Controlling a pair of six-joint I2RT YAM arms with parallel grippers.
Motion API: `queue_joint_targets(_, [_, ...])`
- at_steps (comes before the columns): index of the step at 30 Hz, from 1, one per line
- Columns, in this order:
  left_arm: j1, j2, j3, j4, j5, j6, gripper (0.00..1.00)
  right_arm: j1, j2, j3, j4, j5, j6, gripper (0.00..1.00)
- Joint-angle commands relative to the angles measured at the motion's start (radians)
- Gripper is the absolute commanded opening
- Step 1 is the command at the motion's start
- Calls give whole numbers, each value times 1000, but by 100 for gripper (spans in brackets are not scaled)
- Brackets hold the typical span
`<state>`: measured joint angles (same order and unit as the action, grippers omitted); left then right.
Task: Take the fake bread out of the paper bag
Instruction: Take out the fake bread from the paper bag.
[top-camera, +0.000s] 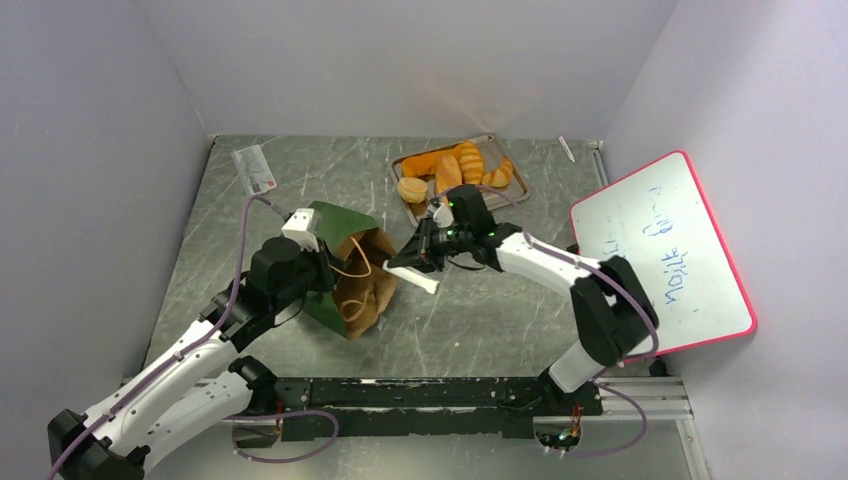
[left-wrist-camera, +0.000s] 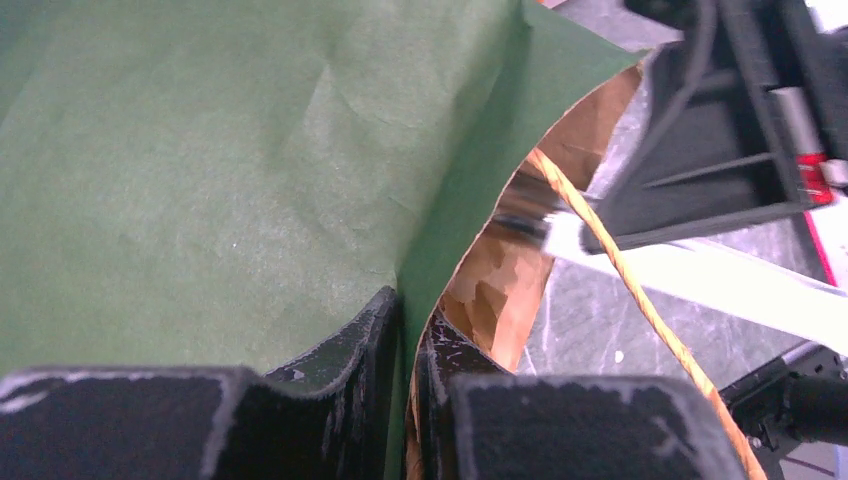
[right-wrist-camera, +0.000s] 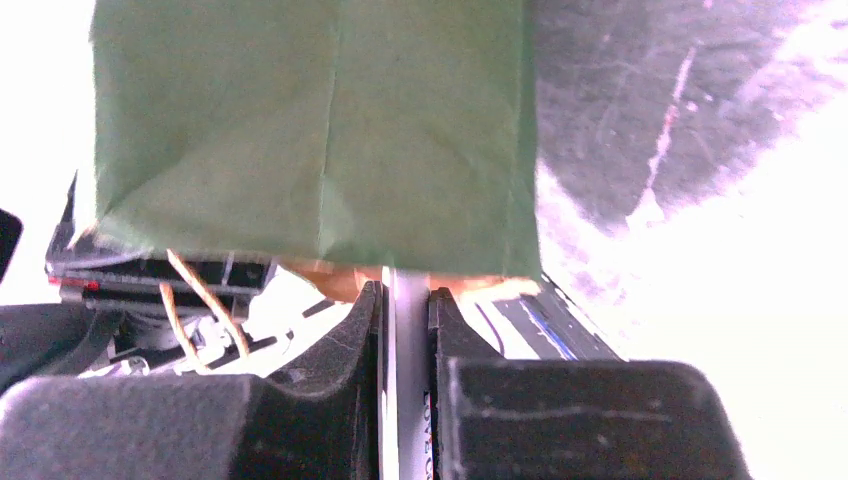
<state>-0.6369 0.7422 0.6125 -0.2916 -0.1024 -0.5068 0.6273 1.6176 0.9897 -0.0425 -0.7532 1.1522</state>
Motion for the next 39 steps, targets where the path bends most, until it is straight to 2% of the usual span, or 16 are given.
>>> queue_joint_targets(1, [-3, -12, -1, -66, -88, -35, 7, -26, -106, -57, -94, 23, -84, 0])
queue_joint_targets(10, [-3, 13, -4, -59, -124, -57, 7, -58, -228, -107, -174, 11, -135, 0])
queue_joint_targets(28, [-3, 202, 109, -125, -439, -261, 7, -129, -455, -123, -416, 24, -251, 0])
queue_joint_targets(39, [-1, 252, 162, -129, -511, -235, 7, -192, -578, -30, -524, 138, -267, 0])
